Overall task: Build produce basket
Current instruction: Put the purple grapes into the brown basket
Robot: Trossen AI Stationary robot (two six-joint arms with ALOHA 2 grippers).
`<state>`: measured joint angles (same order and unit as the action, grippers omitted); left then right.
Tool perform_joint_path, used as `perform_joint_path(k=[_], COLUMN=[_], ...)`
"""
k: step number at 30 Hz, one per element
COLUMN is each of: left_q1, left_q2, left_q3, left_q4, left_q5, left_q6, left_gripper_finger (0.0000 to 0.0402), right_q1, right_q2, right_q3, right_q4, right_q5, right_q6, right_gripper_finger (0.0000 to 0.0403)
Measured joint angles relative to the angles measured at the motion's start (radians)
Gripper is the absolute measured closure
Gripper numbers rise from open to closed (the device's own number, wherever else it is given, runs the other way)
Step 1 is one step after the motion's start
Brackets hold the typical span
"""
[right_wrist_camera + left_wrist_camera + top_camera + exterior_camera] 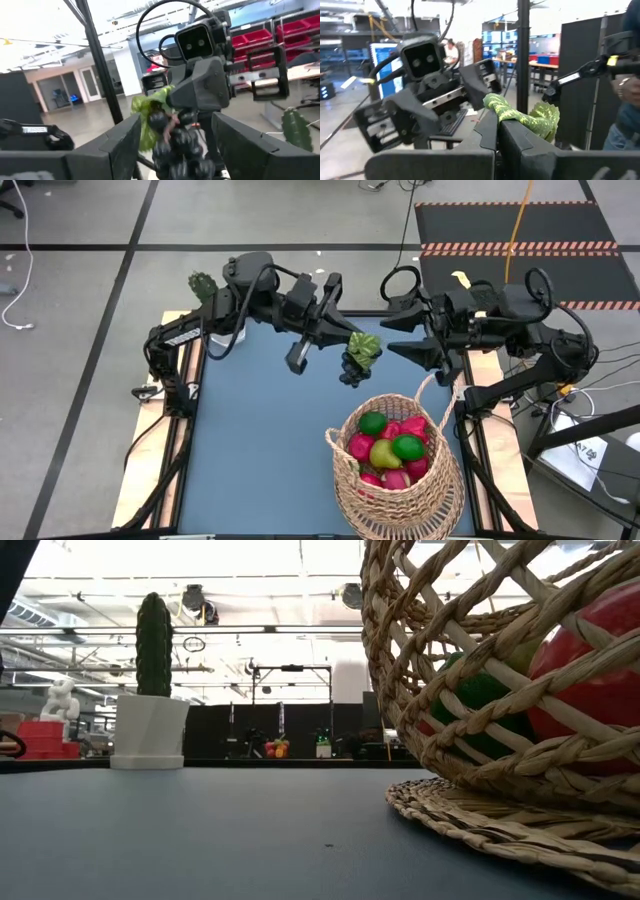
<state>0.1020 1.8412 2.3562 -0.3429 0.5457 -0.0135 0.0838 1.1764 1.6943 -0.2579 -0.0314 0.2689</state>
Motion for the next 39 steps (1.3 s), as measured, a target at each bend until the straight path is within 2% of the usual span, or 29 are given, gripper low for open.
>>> perform_joint_path(k=[5,12,17,22,28,34,39], left_q1=[0.000,0.000,0.000,0.000,0.000,0.000,0.000], left_q2=[0.000,0.000,0.000,0.000,0.000,0.000,0.000], left_q3=[0.000,0.000,0.000,0.000,0.000,0.000,0.000], left_q4=[0.044,0.057,0.057,0.057,0.057,0.056,0.056], left_q5=[0.047,0.049,0.049,0.048,0.048,0.048,0.047], left_q6=[-0.008,-0.017,-0.022,-0.038,-0.040,-0.037,-0.037], left_gripper_finger=[0.0399,0.0399,0.0398,0.0396,0.0397,0.0398,0.0394], right_q1=[0.000,0.000,0.000,0.000,0.000,0.000,0.000], right_q2=[-0.005,0.028,0.046,0.048,0.048,0.048,0.048], right_q3=[0.000,0.000,0.000,0.000,0.000,0.000,0.000], right_q4=[-0.003,0.028,0.094,0.107,0.119,0.119,0.118], right_q5=[0.002,-0.048,-0.078,-0.079,-0.131,-0.129,-0.073], right_q6=[0.018,-0.018,0.000,0.007,0.034,0.019,0.010], right_gripper_finger=[0.0167,0.0184,0.0199,0.0213,0.0222,0.0184,0.0148])
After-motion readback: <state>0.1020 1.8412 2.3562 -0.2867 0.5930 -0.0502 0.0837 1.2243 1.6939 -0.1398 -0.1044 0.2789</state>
